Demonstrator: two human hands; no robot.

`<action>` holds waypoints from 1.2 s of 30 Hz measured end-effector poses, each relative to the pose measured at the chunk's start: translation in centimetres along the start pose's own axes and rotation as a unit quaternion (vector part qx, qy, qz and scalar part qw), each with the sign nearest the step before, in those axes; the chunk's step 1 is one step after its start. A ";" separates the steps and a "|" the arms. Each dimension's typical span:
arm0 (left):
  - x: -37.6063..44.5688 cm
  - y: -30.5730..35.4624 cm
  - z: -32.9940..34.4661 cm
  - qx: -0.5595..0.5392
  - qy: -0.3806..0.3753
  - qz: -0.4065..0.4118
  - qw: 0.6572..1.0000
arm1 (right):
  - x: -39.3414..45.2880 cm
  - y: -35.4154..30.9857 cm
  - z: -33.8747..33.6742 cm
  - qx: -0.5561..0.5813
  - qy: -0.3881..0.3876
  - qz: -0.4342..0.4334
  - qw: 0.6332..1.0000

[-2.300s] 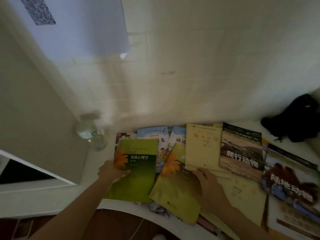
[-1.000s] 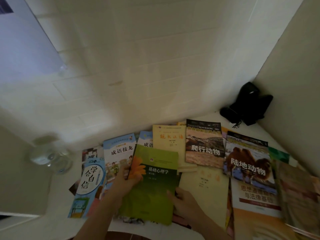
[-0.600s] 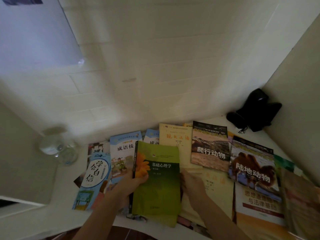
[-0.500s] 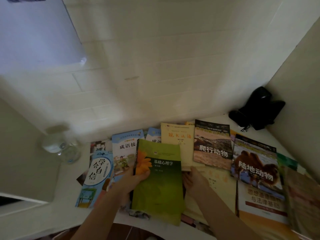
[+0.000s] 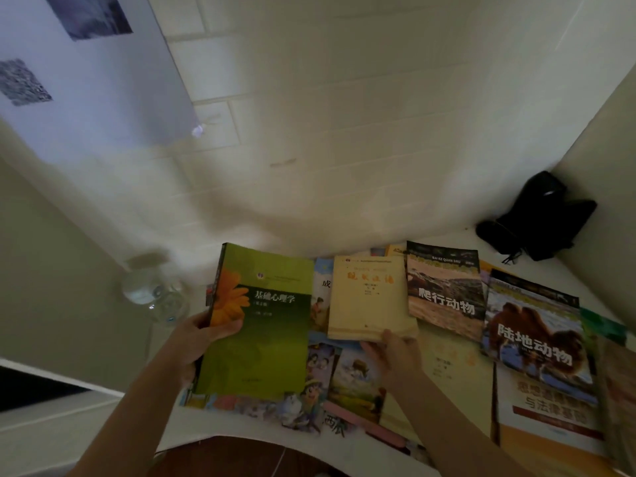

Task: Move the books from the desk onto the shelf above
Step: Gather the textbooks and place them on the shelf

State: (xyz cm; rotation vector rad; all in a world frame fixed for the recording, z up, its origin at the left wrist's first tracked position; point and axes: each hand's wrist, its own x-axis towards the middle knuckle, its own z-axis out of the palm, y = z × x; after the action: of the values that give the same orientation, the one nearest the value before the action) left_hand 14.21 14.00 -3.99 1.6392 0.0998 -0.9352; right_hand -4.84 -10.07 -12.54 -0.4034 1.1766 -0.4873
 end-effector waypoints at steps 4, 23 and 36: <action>2.4 -3.1 -2.4 -0.037 0.007 -0.002 0.999 | -2.7 0.2 -1.6 0.046 -0.062 -0.035 0.996; 2.7 -9.0 -2.3 -0.047 0.033 0.027 0.998 | -4.0 9.1 1.3 -0.617 -0.159 -0.203 0.743; 0.1 -1.6 10.1 -0.036 -0.142 0.056 0.988 | -6.2 -2.6 -1.0 -0.295 -0.206 -0.087 0.929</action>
State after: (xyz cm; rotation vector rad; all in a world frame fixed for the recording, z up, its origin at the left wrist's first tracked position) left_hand 8.24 5.81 -5.19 1.4156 -0.1510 -1.0559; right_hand -8.06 -8.79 -6.70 -1.0858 0.8584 -0.1711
